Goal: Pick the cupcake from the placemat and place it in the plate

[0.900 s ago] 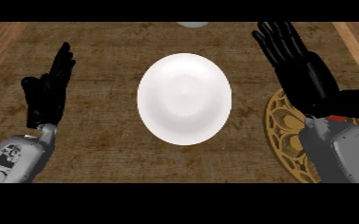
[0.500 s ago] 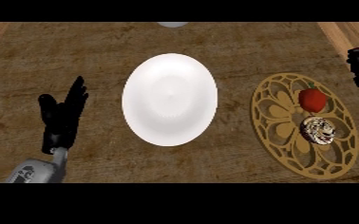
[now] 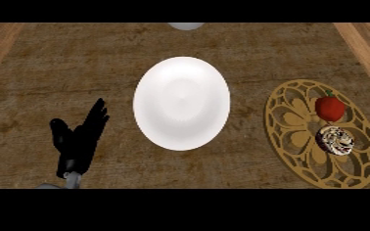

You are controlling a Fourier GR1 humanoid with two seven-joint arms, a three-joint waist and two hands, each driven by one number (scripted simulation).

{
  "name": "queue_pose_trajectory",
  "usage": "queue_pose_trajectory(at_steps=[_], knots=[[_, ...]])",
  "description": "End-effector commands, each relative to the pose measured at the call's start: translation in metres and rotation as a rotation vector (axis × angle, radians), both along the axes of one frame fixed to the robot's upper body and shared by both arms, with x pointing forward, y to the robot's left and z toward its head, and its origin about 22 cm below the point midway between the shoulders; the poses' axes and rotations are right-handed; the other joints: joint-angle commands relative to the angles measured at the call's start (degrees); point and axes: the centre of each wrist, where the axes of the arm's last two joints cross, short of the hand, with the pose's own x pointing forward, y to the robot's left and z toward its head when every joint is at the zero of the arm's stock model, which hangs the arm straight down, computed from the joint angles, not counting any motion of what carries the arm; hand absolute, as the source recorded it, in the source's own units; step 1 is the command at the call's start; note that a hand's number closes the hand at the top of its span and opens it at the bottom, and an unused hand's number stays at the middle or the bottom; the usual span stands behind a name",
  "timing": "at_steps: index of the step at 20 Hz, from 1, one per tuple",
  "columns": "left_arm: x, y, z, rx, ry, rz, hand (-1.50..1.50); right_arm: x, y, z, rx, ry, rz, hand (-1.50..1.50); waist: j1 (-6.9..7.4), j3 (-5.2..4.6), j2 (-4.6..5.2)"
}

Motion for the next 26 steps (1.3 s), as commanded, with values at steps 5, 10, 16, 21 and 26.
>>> queue_pose_trajectory(at_steps=[5,10,16,21,26], knots=[[-0.010,-0.004,-0.012,-0.045,0.041,-0.056,0.00,-0.068,-0.023,0.015,-0.128,0.327,0.017,-1.50,2.26,-0.14,0.31],[-0.010,0.000,-0.013,-0.040,0.046,-0.063,0.00,-0.052,0.006,0.054,-0.198,0.618,0.141,-1.50,2.78,-0.33,0.42],[-0.010,-0.011,-0.024,-0.030,0.049,-0.073,0.00,-0.031,0.042,0.060,-0.205,0.756,0.122,-1.50,3.80,-0.15,0.55],[-0.001,-0.007,-0.011,-0.047,0.048,-0.097,0.00,-0.013,0.074,0.049,-0.215,0.799,0.133,-1.50,3.90,-0.08,0.51],[0.009,-0.009,-0.018,-0.032,0.053,-0.074,0.00,-0.001,0.085,0.042,-0.215,0.858,0.097,-1.50,3.48,-0.07,0.47]])
